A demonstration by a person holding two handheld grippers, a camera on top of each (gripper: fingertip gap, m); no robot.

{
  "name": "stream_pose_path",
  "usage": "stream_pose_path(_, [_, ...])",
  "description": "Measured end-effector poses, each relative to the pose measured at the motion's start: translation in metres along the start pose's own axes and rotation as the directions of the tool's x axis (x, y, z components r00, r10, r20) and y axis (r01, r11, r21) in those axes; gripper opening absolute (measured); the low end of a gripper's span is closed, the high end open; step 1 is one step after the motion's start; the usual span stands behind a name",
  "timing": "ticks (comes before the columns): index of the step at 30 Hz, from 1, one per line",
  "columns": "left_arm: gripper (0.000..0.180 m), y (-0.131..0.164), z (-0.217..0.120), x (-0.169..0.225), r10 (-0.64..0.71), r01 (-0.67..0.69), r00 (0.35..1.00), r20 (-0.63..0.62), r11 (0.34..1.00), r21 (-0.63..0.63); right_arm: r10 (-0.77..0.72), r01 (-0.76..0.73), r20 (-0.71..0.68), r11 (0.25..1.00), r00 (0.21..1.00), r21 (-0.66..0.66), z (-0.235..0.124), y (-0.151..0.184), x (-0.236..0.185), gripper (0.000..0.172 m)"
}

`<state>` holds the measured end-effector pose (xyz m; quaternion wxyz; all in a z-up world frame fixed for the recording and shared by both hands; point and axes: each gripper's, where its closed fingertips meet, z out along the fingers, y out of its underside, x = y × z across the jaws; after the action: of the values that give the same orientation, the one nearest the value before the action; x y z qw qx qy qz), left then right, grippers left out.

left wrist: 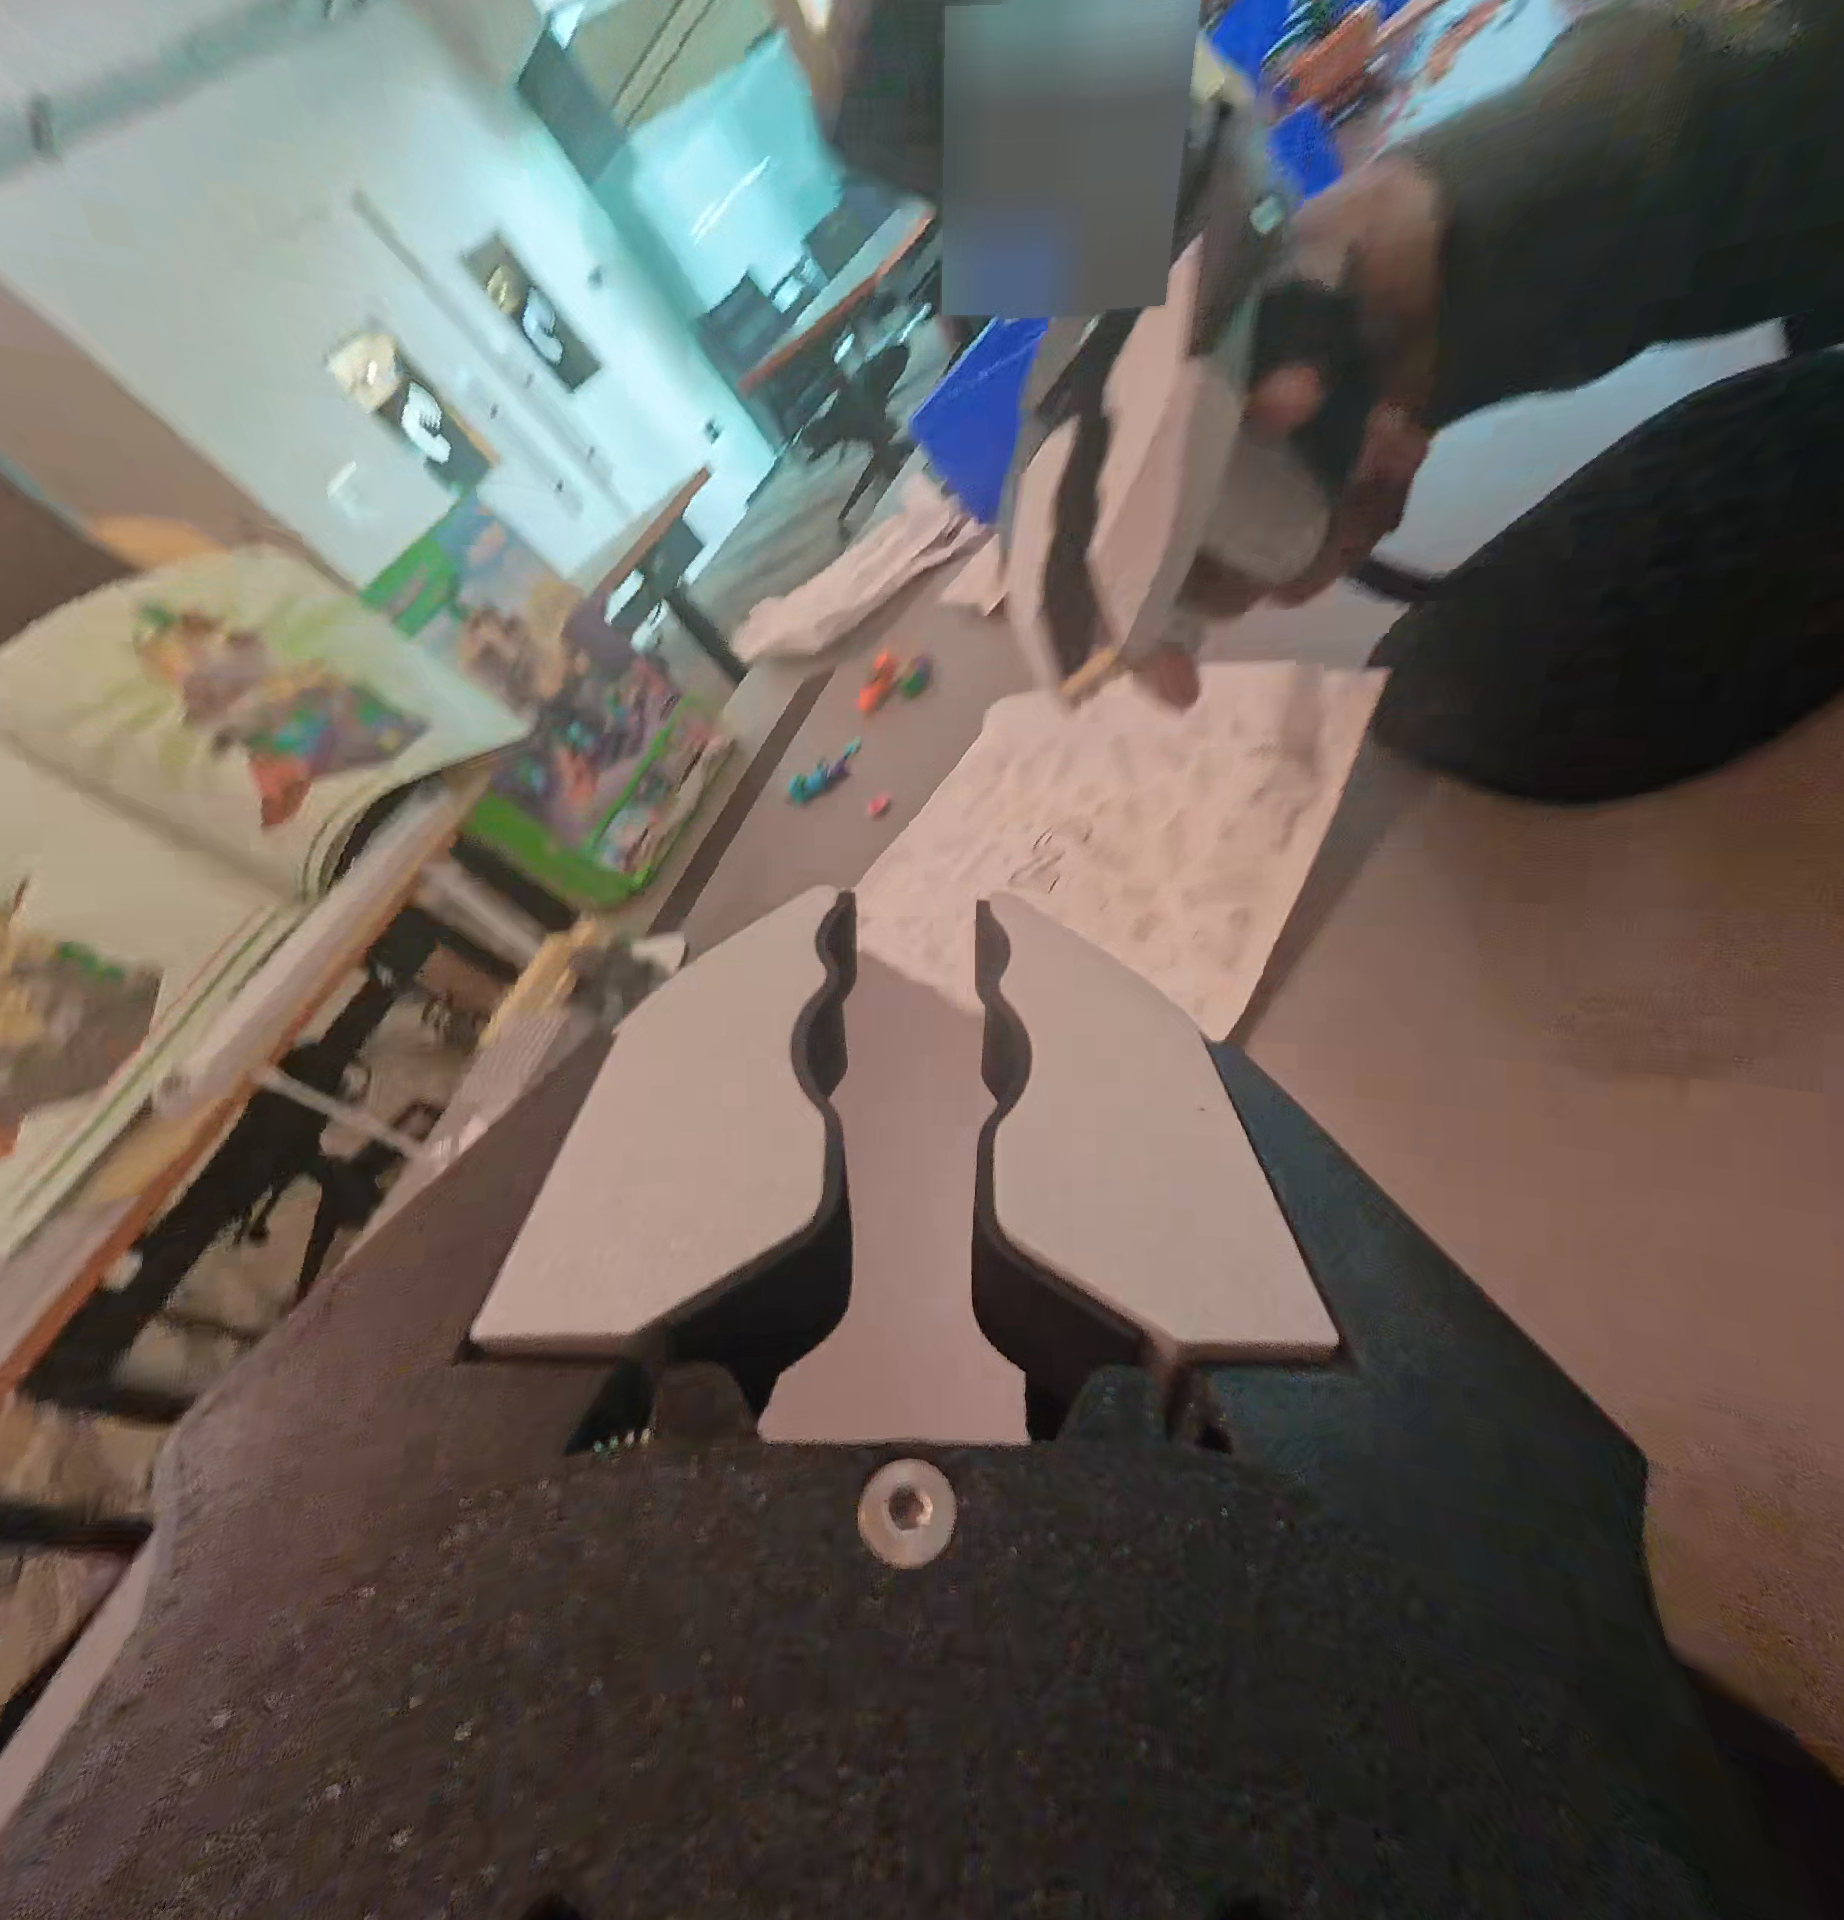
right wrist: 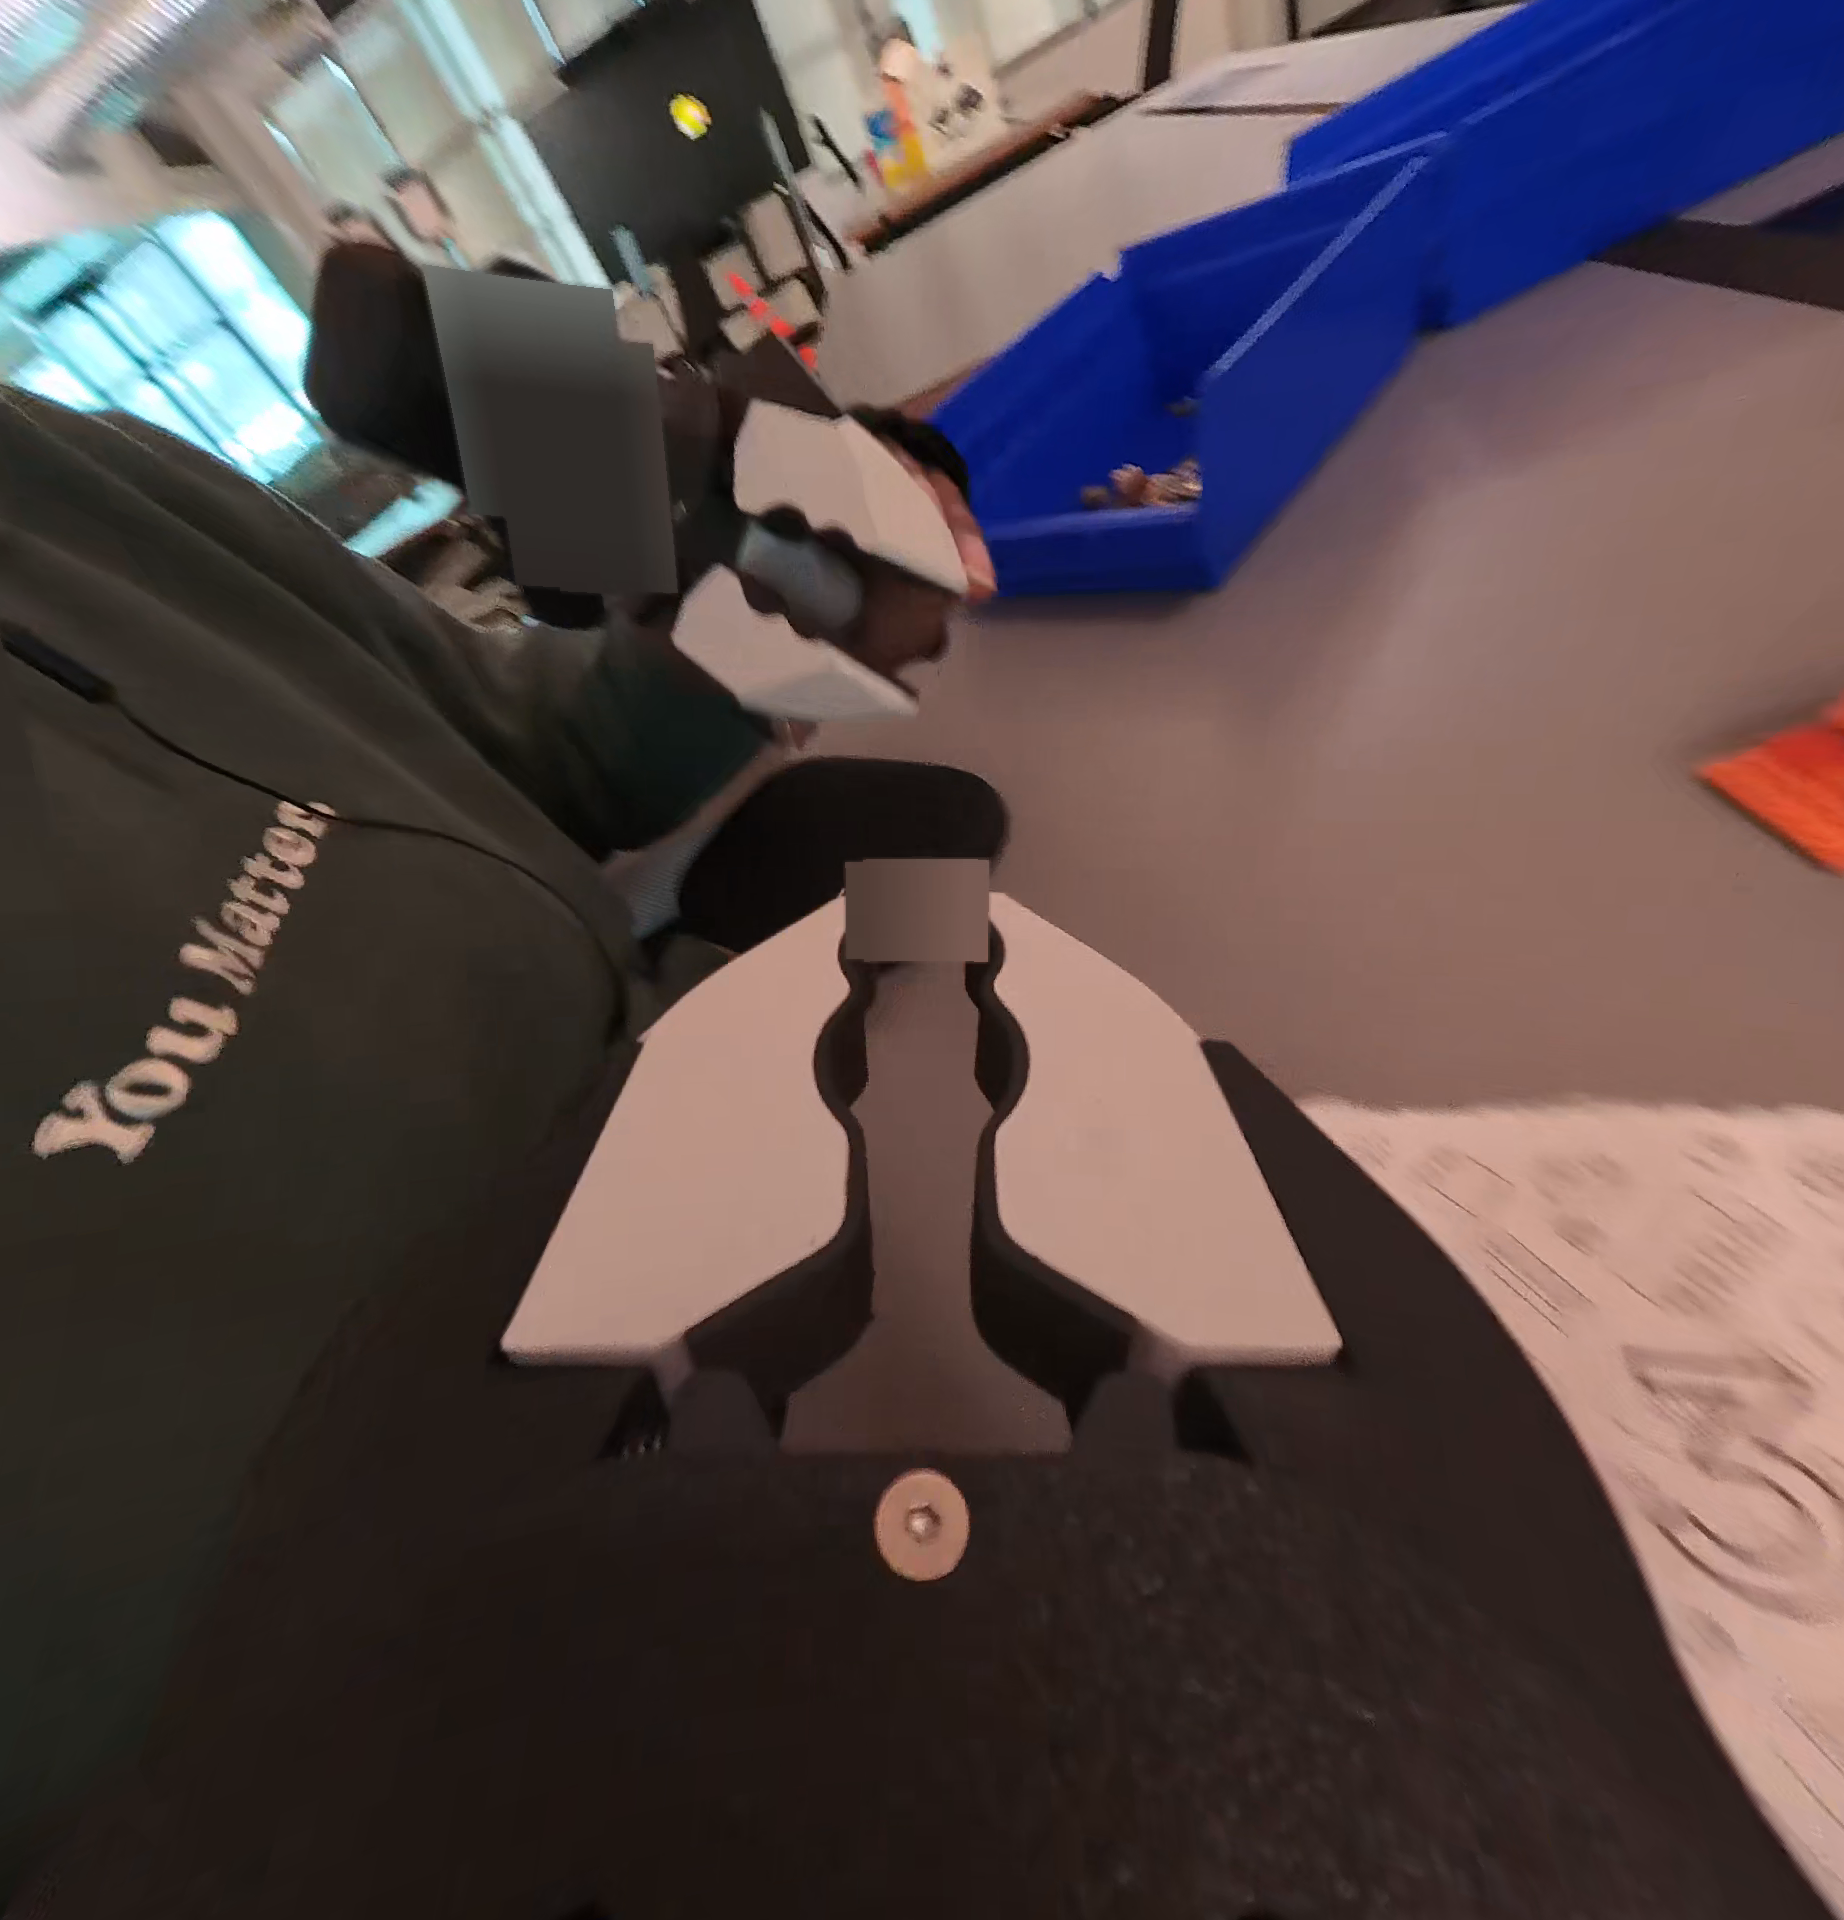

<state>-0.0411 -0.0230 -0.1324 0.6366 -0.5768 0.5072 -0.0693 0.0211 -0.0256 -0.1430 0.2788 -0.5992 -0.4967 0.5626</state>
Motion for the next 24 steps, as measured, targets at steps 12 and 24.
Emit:
stream_pose_path(12, [0.01,-0.028,0.017,0.029,0.147,-0.145,0.989,-0.008,0.982,0.119,0.144,-0.162,0.197,0.984,0.97,0.078,0.035,-0.016,-0.027,0.016])
stream_pose_path(24, [0.008,0.07,-0.06,-0.08,0.04,0.044,0.953,0.3,0.962,-0.269,-0.084,0.057,-0.386,0.995,0.919,-0.082,-0.075,0.003,0.049,0.021])
